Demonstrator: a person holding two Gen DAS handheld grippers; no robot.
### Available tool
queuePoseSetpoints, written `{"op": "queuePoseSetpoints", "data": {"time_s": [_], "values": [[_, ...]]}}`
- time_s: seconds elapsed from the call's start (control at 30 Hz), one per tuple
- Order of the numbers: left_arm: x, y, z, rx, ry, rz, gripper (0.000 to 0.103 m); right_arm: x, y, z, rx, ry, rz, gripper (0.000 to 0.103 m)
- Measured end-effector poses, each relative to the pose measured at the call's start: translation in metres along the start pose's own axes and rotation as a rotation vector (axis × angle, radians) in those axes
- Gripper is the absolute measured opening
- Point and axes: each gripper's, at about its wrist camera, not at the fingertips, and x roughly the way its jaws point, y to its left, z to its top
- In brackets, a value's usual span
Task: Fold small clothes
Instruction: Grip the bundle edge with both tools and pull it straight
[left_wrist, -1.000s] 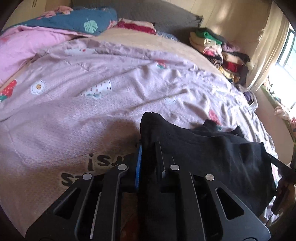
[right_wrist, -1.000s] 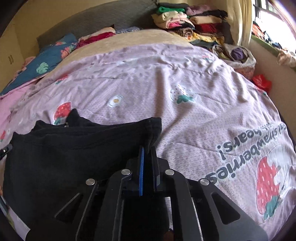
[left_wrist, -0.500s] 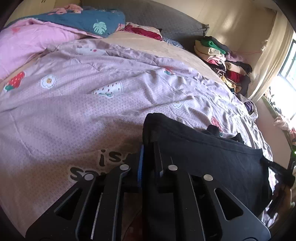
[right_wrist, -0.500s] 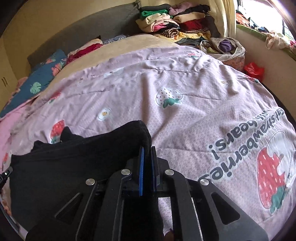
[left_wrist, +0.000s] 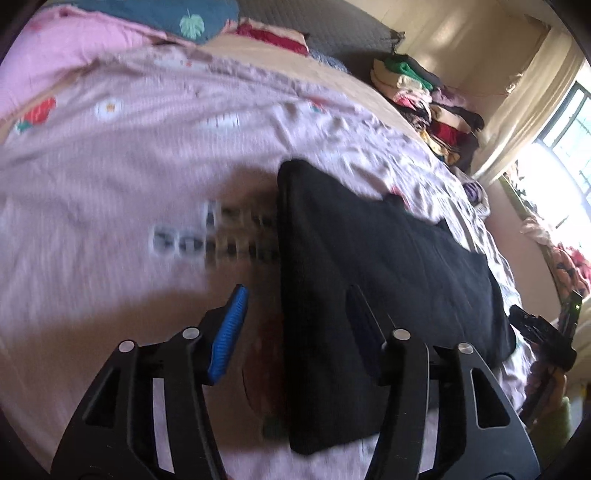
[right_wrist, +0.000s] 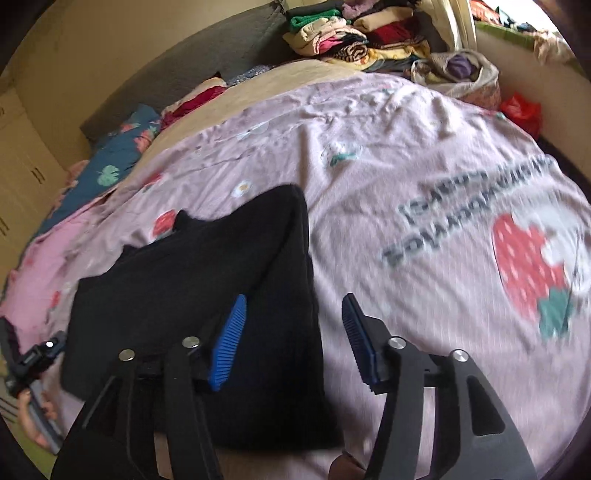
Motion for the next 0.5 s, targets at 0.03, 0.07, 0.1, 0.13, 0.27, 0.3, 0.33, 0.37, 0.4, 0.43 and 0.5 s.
{"op": "queuePoseSetpoints", "data": {"time_s": [0.03, 0.07, 0.1, 0.13, 0.27, 0.3, 0.33, 0.37, 0.4, 0.43, 0.5], "values": [[-0.001, 0.0, -0.007, 0.004, 0.017, -0.008, 0.048, -0.003, -0.001, -0.006, -0.008, 0.013, -0.004, 0.053], [-0.002, -0.001, -0.01, 0.007, 0.027, -0.015, 0.048, -0.003, -0.001, -0.009, -0.012, 0.02, -0.007, 0.053], [-0.003, -0.001, -0.015, 0.007, 0.039, -0.023, 0.049, -0.004, -0.001, -0.014, -0.017, 0.03, -0.009, 0.053], [-0.003, -0.002, -0.018, 0.004, 0.044, -0.029, 0.049, -0.006, -0.002, -0.018, -0.018, 0.035, -0.012, 0.053], [-0.001, -0.003, -0.024, -0.017, 0.06, -0.051, 0.046, -0.007, -0.004, -0.027, -0.011, 0.044, -0.009, 0.034], [-0.001, -0.003, -0.025, -0.026, 0.066, -0.058, 0.031, -0.007, -0.005, -0.028, -0.005, 0.047, -0.006, 0.027], [-0.001, -0.005, -0.027, -0.029, 0.071, -0.08, 0.022, -0.008, -0.006, -0.03, 0.005, 0.051, 0.004, 0.012], [-0.001, -0.006, -0.028, -0.027, 0.073, -0.083, 0.016, -0.01, -0.007, -0.032, 0.007, 0.043, 0.006, 0.009], [-0.003, -0.01, -0.03, -0.012, 0.07, -0.07, 0.012, -0.013, -0.007, -0.033, 0.005, 0.033, 0.009, 0.008], [-0.005, -0.012, -0.031, 0.001, 0.068, -0.066, 0.011, -0.016, -0.007, -0.033, 0.002, 0.025, 0.012, 0.007], [-0.01, -0.015, -0.032, 0.014, 0.065, -0.066, 0.008, -0.023, -0.008, -0.035, 0.003, 0.007, 0.014, 0.007]]}}
